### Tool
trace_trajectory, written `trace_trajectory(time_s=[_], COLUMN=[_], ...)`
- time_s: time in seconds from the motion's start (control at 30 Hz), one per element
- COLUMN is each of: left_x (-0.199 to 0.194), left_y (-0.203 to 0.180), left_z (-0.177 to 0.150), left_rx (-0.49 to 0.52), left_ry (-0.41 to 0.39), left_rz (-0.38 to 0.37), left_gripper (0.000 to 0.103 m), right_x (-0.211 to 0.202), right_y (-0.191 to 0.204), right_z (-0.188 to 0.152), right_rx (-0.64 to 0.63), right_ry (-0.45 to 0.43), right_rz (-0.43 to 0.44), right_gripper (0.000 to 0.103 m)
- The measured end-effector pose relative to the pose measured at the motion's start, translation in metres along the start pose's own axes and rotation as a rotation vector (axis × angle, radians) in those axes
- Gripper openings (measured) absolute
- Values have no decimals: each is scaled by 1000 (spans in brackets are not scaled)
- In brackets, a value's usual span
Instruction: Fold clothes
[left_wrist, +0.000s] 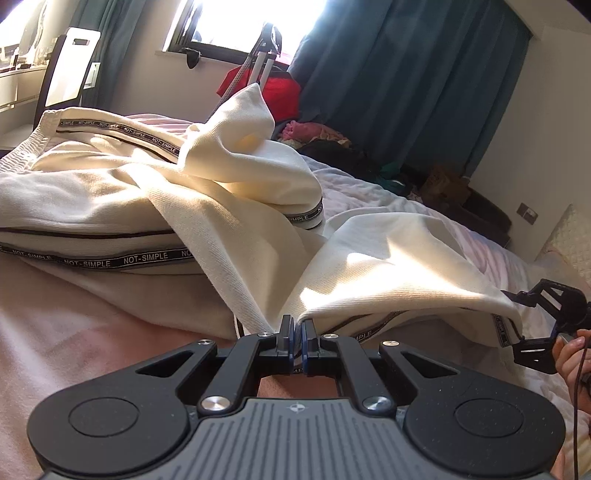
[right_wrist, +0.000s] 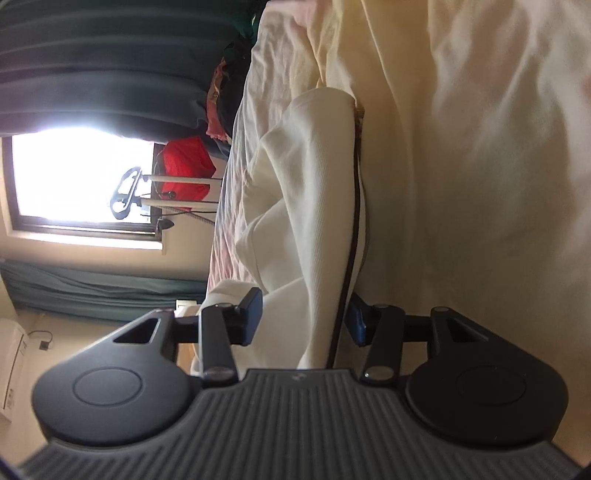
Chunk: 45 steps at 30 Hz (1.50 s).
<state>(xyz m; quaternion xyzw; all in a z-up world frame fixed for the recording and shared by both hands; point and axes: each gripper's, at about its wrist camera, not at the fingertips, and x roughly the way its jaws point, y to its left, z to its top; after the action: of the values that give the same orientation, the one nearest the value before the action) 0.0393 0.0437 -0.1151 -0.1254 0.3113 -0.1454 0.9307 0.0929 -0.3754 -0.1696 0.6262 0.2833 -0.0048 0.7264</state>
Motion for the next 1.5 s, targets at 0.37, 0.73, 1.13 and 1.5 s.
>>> trace_trajectory(time_s=[0.37,0.73,1.13,1.5], left_x=[12,18,25,17], left_y=[2,-16,-45,-49], left_z=[-2,-4,-19,-21], left_rx=[-5,103,228,242], left_ry=[23,12,38,41], left_rz=[-7,-84,-170,-219], left_gripper=[4,6,12,12], right_x=[41,-17,-81,-110], right_y=[-10,25,-37,-37], right_z=[49,60,72,60], right_rx=[-82,-270,-15,-83], right_ry=[-129,-490,-640,-771], right_rz=[-38,-18,-242,-429], right_gripper=[42,9,9,8])
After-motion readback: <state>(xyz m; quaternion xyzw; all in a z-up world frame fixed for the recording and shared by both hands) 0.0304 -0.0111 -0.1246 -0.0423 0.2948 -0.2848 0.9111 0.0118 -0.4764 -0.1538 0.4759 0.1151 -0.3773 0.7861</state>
